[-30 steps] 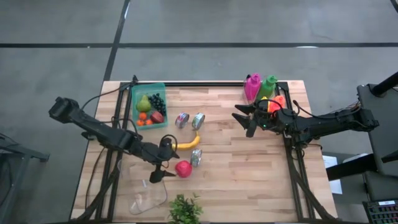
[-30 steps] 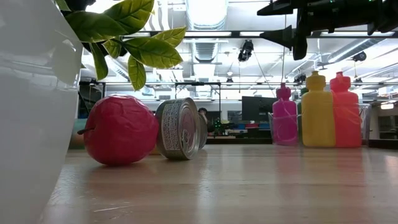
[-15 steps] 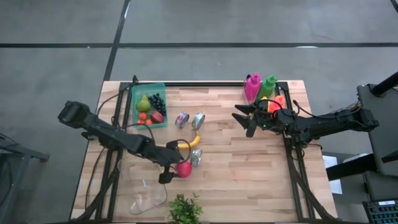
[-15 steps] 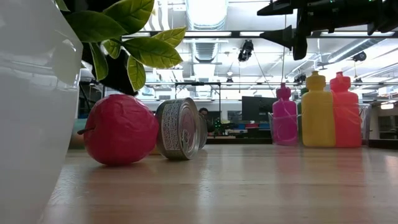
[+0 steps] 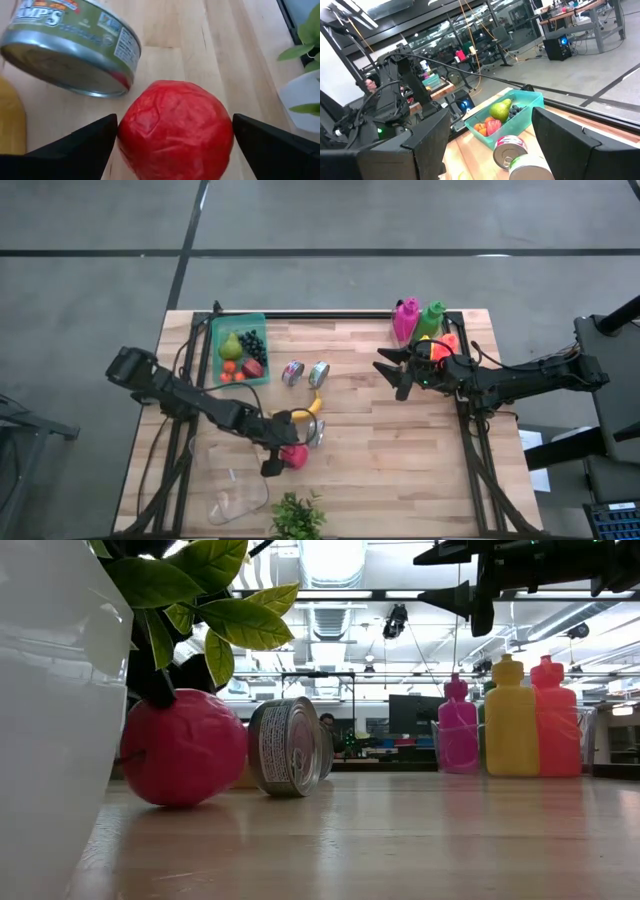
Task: Pick & Place Food Item
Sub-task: Put the red apple into the green bin
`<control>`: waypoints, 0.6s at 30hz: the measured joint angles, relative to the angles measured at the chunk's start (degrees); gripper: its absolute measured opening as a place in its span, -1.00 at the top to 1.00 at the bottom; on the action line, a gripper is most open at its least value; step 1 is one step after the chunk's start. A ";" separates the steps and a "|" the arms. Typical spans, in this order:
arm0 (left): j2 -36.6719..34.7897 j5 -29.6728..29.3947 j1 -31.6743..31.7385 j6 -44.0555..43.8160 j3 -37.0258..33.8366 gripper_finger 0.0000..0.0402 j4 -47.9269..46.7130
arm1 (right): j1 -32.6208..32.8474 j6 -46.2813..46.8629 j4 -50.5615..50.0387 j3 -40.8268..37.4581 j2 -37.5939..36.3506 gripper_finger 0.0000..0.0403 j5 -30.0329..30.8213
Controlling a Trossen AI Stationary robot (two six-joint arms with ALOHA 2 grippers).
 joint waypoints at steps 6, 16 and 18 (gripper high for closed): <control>2.65 0.62 0.33 -0.04 0.25 -0.96 1.53 | 0.02 -0.01 -0.01 0.00 0.00 -0.37 -0.02; 2.79 1.07 0.61 -0.04 0.14 -0.96 1.39 | 0.00 0.01 0.00 0.00 0.00 -0.37 -0.02; 2.79 1.05 0.61 -0.04 0.14 -0.96 1.42 | 0.02 0.01 -0.01 0.00 0.00 -0.37 -0.02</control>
